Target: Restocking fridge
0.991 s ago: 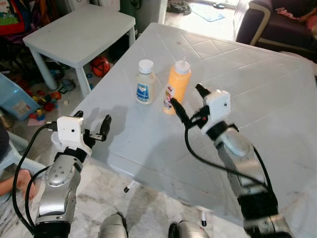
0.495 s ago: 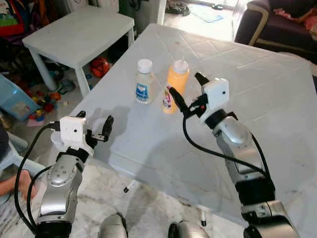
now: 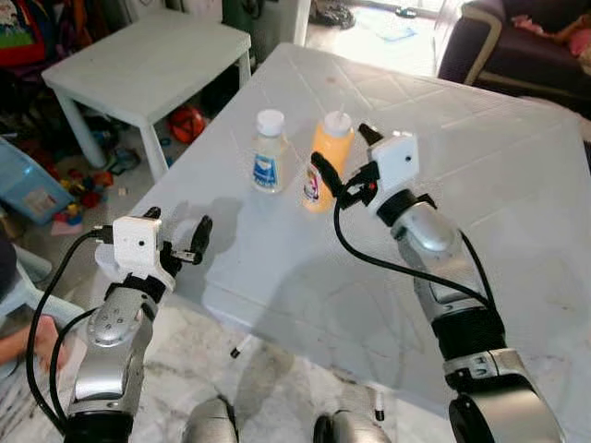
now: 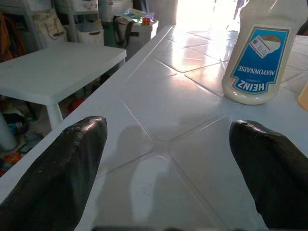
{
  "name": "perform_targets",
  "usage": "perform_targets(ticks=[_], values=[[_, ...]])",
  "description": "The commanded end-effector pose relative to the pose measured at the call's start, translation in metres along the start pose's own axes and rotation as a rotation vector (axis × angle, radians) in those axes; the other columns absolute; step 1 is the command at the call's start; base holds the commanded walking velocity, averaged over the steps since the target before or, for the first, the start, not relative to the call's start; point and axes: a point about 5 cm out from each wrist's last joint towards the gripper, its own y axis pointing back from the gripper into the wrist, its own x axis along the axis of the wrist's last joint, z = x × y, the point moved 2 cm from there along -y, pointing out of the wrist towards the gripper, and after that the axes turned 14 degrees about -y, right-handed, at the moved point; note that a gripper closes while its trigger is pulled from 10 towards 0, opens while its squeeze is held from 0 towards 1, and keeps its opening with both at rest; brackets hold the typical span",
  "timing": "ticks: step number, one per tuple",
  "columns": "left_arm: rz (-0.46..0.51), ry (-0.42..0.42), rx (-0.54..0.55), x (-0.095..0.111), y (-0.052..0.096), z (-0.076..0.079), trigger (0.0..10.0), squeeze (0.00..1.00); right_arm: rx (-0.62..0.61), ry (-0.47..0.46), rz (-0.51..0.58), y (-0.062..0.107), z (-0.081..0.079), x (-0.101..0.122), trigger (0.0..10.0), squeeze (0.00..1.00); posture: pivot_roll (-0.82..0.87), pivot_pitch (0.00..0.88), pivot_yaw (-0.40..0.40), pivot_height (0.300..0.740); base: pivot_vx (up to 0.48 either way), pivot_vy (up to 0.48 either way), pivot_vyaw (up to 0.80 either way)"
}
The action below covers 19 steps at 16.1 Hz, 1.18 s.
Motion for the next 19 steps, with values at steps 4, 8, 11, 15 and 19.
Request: perform_targets(ticks=[4, 8, 11, 15, 19], values=[[-0.010, -0.019, -0.013, 0.000, -0.001, 0.000, 10.0, 0.00, 0.001, -0.027, 0.009, -0.012, 0.002, 0.004, 10.0, 0.00, 0.04, 0.103, -0.037, 0.740, 0.000, 0.000, 0.00], [-0.010, -0.021, -0.016, 0.001, -0.003, 0.000, 10.0, 0.00, 0.031, -0.062, -0.013, -0.022, -0.002, 0.002, 3.3, 0.00, 0.05, 0.102, -0.039, 0.740, 0.000, 0.000, 0.00], [-0.015, -0.022, -0.016, 0.000, -0.003, 0.000, 10.0, 0.00, 0.041, -0.076, -0.020, -0.025, -0.006, 0.000, 0.0, 0.00, 0.05, 0.100, -0.038, 0.740, 0.000, 0.000, 0.00], [-0.013, -0.022, -0.021, -0.001, -0.006, 0.000, 10.0, 0.00, 0.026, -0.083, -0.021, -0.024, -0.002, -0.004, 0.0, 0.00, 0.05, 0.094, -0.034, 0.740, 0.000, 0.000, 0.00], [-0.010, -0.021, -0.021, -0.001, -0.007, 0.001, 10.0, 0.00, -0.001, -0.057, -0.006, -0.016, 0.001, 0.000, 10.0, 0.00, 0.05, 0.087, -0.036, 0.740, 0.000, 0.000, 0.00]])
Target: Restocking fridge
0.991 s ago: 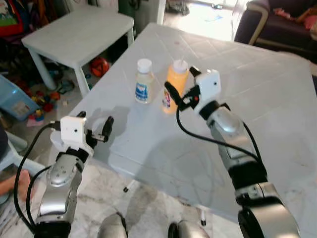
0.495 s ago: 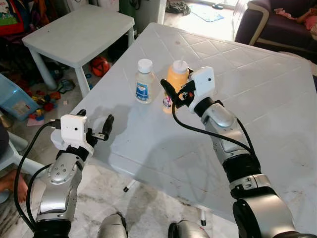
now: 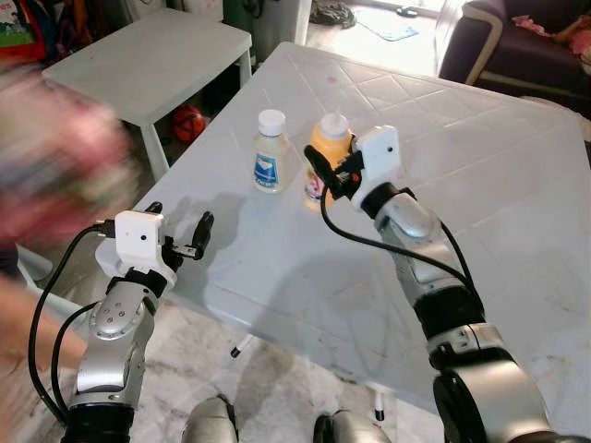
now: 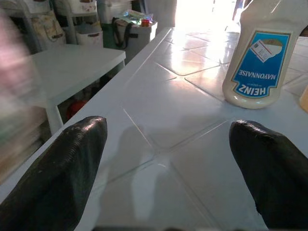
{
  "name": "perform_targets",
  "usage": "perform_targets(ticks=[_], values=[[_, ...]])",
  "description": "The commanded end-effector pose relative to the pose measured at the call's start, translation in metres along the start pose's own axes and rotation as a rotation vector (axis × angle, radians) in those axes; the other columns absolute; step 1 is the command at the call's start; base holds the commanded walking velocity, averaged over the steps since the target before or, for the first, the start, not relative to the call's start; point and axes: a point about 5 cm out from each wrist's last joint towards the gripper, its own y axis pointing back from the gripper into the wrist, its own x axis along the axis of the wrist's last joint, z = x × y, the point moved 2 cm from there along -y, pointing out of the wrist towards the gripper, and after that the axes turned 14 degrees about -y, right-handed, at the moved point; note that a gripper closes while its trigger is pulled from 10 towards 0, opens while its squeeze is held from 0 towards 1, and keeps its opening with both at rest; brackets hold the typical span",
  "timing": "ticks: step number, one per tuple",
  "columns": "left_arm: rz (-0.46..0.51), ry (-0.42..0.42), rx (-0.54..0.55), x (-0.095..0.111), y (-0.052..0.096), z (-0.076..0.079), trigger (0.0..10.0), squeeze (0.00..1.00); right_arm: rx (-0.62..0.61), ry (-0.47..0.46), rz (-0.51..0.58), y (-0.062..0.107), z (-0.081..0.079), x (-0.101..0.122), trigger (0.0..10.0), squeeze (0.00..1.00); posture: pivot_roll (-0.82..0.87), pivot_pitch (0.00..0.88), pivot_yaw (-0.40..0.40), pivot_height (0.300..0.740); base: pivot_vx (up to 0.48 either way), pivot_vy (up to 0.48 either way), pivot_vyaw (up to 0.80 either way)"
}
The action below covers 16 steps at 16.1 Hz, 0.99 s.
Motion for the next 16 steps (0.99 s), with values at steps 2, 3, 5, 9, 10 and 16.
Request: perform_targets(ticks=[2, 3, 5, 9, 10, 16], values=[[-0.028, -0.006, -0.008, -0.007, 0.002, 0.001, 10.0, 0.00, -0.031, 0.004, 0.061, 0.011, -0.002, 0.011, 10.0, 0.00, 0.05, 0.073, -0.029, 0.740, 0.000, 0.000, 0.00], [-0.046, 0.000, -0.004, -0.010, 0.003, 0.002, 10.0, 0.00, -0.038, 0.000, 0.077, 0.017, -0.006, 0.012, 10.0, 0.00, 0.04, 0.069, -0.026, 0.740, 0.000, 0.000, 0.00], [-0.084, 0.002, 0.004, -0.017, 0.005, 0.004, 10.0, 0.00, -0.079, -0.025, 0.115, 0.036, -0.018, 0.011, 10.0, 0.00, 0.04, 0.061, -0.026, 0.740, 0.000, 0.000, 0.00], [-0.096, 0.011, 0.016, -0.018, -0.001, 0.008, 10.0, 0.00, -0.191, -0.051, 0.137, 0.060, -0.025, 0.006, 10.0, 0.00, 0.02, 0.042, -0.028, 0.740, 0.000, 0.000, 0.00], [-0.094, 0.012, 0.012, -0.017, -0.003, 0.009, 10.0, 0.00, -0.220, -0.050, 0.138, 0.063, -0.025, 0.007, 10.0, 0.00, 0.01, 0.037, -0.025, 0.740, 0.000, 0.000, 0.00], [-0.099, 0.015, -0.001, -0.019, -0.007, 0.014, 10.0, 0.00, -0.303, -0.043, 0.118, 0.069, -0.015, 0.010, 2.5, 0.00, 0.00, 0.036, -0.027, 0.740, 0.000, 0.000, 0.00]])
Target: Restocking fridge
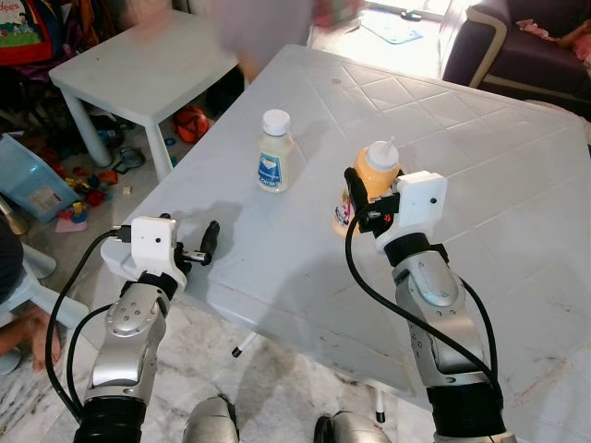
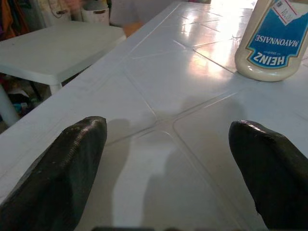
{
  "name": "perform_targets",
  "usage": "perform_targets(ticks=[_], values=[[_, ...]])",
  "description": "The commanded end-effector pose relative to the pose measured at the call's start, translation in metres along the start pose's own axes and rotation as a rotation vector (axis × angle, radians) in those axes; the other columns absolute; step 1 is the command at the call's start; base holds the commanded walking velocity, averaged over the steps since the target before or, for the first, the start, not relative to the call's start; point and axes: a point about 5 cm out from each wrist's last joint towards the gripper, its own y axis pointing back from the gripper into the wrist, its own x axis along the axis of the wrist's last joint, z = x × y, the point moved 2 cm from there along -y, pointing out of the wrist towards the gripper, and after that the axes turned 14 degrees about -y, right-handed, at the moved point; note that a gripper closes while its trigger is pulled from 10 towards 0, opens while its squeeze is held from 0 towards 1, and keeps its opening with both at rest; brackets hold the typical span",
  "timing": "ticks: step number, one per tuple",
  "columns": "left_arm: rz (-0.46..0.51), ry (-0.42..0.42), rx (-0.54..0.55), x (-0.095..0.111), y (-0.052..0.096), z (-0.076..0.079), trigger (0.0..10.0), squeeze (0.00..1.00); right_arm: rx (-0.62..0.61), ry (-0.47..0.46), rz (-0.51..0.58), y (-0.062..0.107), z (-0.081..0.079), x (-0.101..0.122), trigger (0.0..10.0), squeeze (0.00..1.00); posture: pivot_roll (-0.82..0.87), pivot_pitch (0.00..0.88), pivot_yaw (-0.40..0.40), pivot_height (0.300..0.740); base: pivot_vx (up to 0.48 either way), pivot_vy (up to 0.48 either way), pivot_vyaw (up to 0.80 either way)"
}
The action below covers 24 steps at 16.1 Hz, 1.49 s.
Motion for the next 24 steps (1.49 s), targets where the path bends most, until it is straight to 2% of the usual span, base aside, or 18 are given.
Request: perform_targets(ticks=[1, 5, 8, 10, 15, 18, 24], values=[[-0.010, -0.003, -0.007, -0.002, 0.000, 0.002, 10.0, 0.00, -0.015, 0.006, 0.022, 0.000, 0.002, 0.008, 10.0, 0.00, 0.00, 0.037, -0.028, 0.740, 0.000, 0.000, 0.00], [-0.019, -0.007, -0.010, -0.004, -0.001, 0.004, 10.0, 0.00, -0.011, -0.018, -0.021, -0.004, 0.002, 0.004, 10.0, 0.00, 0.00, 0.037, -0.027, 0.740, 0.000, 0.000, 0.00], [-0.029, -0.013, -0.003, -0.005, -0.002, 0.004, 10.0, 0.00, 0.026, -0.053, -0.009, -0.001, -0.004, 0.006, 10.0, 0.00, -0.01, 0.035, -0.022, 0.740, 0.000, 0.000, 0.00], [-0.031, -0.010, -0.010, -0.006, -0.003, 0.008, 10.0, 0.00, 0.060, -0.065, 0.007, 0.002, -0.011, 0.009, 10.0, 0.00, -0.02, 0.031, -0.019, 0.740, 0.000, 0.000, 0.80], [-0.022, -0.008, -0.012, -0.003, -0.009, 0.010, 10.0, 0.00, 0.052, -0.062, 0.004, 0.003, -0.010, 0.008, 10.0, 0.00, -0.03, 0.027, -0.022, 0.740, 0.047, 0.000, 0.80], [-0.024, -0.008, -0.012, -0.003, -0.010, 0.011, 10.0, 0.00, 0.052, -0.057, 0.001, 0.003, -0.009, 0.009, 10.0, 0.00, -0.03, 0.027, -0.025, 0.740, -0.374, 0.000, 0.80], [-0.020, -0.013, -0.011, -0.003, -0.013, 0.013, 10.0, 0.00, 0.053, -0.060, -0.002, 0.002, -0.009, 0.008, 10.0, 0.00, -0.03, 0.021, -0.023, 0.740, -0.132, 0.000, 0.80]])
